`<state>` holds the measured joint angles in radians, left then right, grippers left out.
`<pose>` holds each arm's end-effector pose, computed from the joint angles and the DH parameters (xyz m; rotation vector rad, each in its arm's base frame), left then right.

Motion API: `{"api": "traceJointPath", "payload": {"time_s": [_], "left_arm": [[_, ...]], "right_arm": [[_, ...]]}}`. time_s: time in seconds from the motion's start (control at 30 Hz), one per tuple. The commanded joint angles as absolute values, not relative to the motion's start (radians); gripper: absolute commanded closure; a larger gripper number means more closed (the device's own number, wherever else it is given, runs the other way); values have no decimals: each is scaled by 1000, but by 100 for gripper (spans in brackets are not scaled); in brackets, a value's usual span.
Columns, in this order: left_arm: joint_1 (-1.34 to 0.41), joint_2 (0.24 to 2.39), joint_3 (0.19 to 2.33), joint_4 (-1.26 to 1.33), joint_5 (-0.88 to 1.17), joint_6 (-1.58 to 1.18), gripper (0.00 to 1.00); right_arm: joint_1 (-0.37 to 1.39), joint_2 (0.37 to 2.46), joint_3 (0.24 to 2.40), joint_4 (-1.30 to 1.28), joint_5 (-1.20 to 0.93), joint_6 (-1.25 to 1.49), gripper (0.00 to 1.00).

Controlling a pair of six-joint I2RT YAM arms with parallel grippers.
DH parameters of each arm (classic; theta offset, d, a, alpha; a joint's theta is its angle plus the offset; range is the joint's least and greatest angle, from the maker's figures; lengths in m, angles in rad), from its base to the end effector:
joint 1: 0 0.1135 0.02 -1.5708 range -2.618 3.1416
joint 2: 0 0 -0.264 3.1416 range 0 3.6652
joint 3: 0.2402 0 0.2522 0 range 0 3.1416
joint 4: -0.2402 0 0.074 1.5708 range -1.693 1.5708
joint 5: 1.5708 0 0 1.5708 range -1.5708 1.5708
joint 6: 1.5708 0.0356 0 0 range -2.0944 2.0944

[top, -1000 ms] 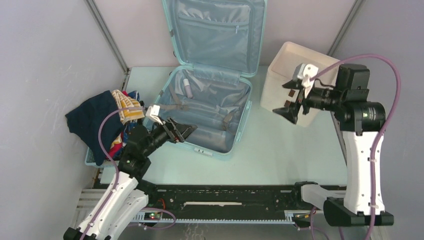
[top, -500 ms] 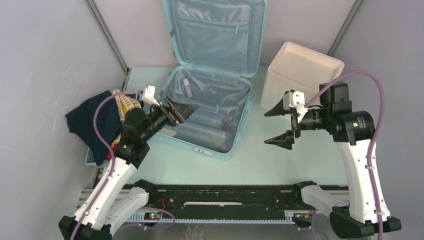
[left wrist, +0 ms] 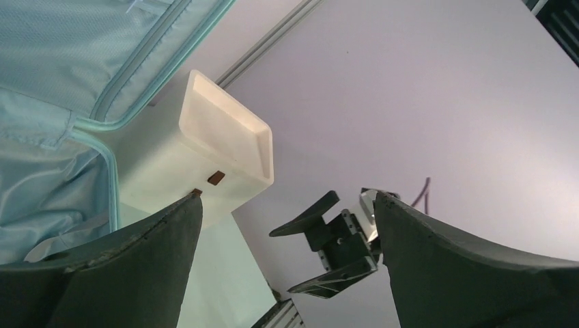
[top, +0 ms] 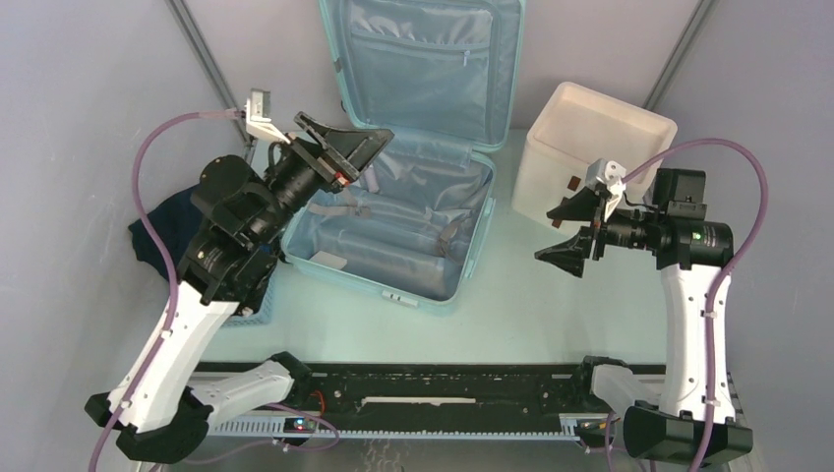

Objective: Open, take out, and arrange the luggage
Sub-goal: Open the drawer in the storage box.

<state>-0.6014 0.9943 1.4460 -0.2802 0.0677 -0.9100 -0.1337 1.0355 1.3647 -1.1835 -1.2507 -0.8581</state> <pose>0.1456 -0.1028 0.5144 -0.1742 1.5201 -1.2834 0.1568 0.0130 0.4123 -1.1095 1.5340 0.8350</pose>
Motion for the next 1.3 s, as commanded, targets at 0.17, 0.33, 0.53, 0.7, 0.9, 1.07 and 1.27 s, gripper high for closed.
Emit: {"api": "traceJointPath", "payload": {"time_s": [0.17,0.33,0.53,0.7,0.9,1.07,1.27], "left_arm": [[-633,997,1556,-348,6,-893,0],[-660,1027,1605,-353,27,-886,0],[-704,1039,1612,-365,19,-827,0],[-691,957,1449,-315,-90,-618,0],[-497,851,1163,-115,223,-429,0],[-317,898,1032,-86,384,-423,0],[-311,899,953,-141,254,-260,0]], "right_arm": [[-152,1051,1319,-1067,-1278,-760,0],[-149,1038,1288,-1028,-1265,-730,0],[-147,1019,1218,-916,-1130,-604,0],[-149,993,1196,-894,-1068,-581,0],[-158,978,1167,-855,-1063,-532,0],[-214,940,1106,-704,-1196,-415,0],[-167,978,1096,-699,-1018,-292,0]]}}
